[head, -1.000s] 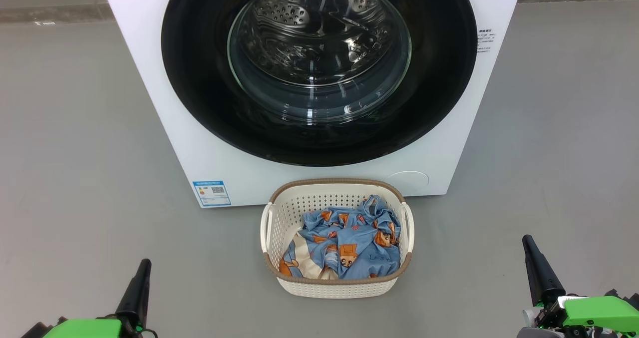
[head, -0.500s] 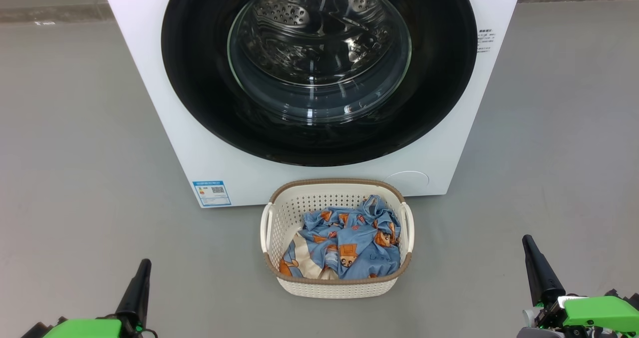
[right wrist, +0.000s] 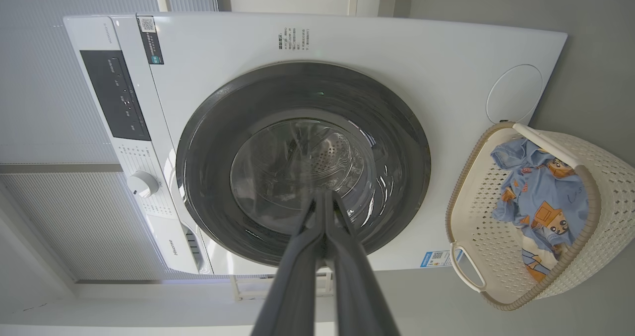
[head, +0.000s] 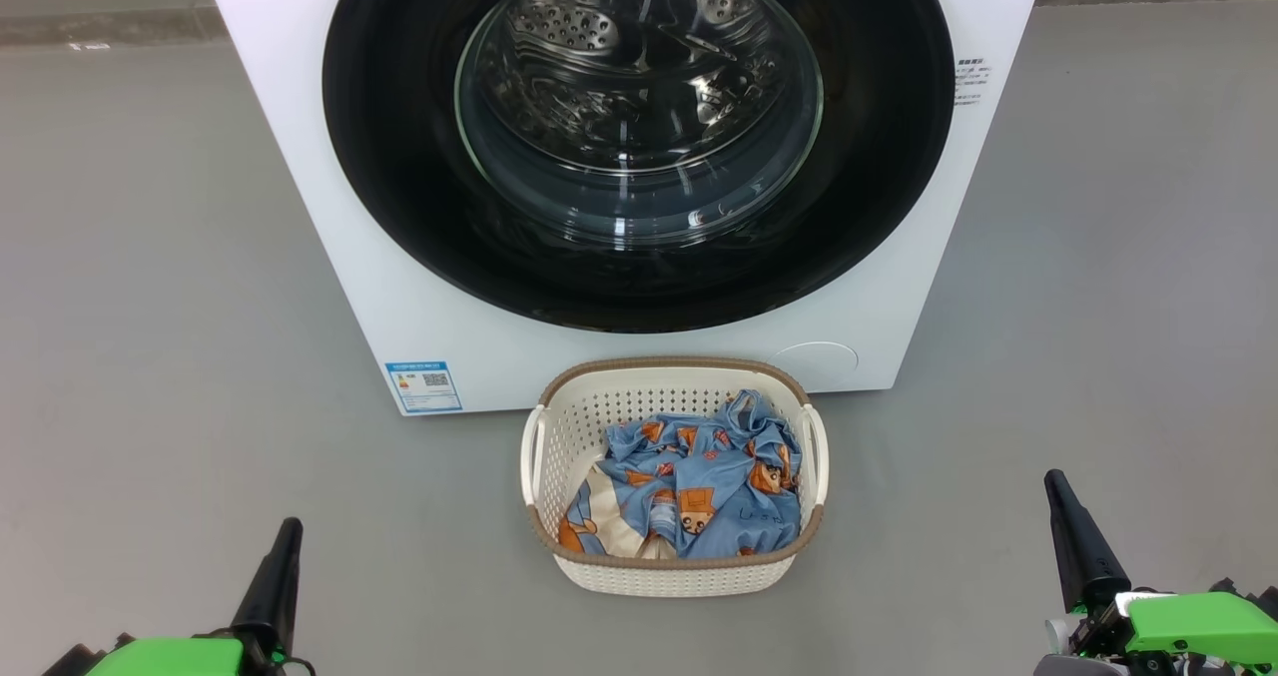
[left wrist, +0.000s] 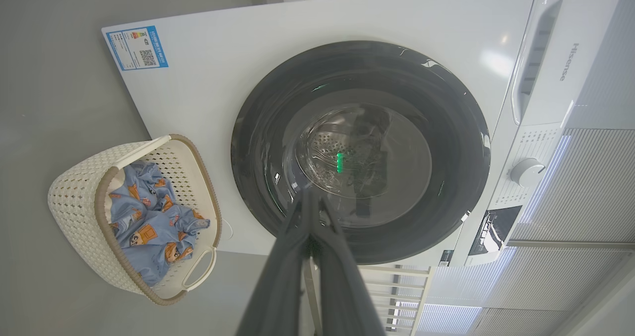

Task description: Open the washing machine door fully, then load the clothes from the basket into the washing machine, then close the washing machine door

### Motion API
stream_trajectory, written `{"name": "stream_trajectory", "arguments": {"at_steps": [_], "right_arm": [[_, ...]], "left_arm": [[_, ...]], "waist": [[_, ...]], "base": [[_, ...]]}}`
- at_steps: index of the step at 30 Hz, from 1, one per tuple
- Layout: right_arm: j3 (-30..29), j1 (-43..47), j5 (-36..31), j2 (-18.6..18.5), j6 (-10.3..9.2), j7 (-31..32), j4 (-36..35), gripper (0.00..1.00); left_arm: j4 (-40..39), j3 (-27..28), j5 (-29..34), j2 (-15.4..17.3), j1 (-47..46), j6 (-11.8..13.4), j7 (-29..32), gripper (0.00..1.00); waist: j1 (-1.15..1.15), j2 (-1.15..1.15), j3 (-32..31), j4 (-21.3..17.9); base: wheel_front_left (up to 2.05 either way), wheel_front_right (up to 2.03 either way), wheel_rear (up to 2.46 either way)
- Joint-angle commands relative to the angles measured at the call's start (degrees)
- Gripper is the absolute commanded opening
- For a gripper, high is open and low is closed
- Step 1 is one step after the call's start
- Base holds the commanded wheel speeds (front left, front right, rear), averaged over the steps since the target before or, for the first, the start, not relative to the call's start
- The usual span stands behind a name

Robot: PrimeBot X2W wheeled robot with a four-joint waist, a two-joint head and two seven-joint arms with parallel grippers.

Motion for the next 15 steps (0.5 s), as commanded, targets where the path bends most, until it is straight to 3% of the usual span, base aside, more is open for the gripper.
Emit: {"name": "stream_trajectory", "arguments": {"at_steps": [1,15], "right_arm": [[1.25,-2.63,-0.3,-0.23,0.09,0.49,-1.41,0.0],[1.25,-2.63,-0.3,-0.23,0.09,0.49,-1.41,0.0]], "left_arm": [[-1.12,1.92,-0.47,1.02,-2.38,-0.18,0.35,0.0],[-1.12,1.92,-0.48,1.02,-2.38,-0.18,0.34,0.0]], "waist": [[0.0,0.0,0.0,0.0],[0.0,0.0,0.0,0.0]], "base": [[0.0,0.0,0.0],[0.0,0.0,0.0]]}}
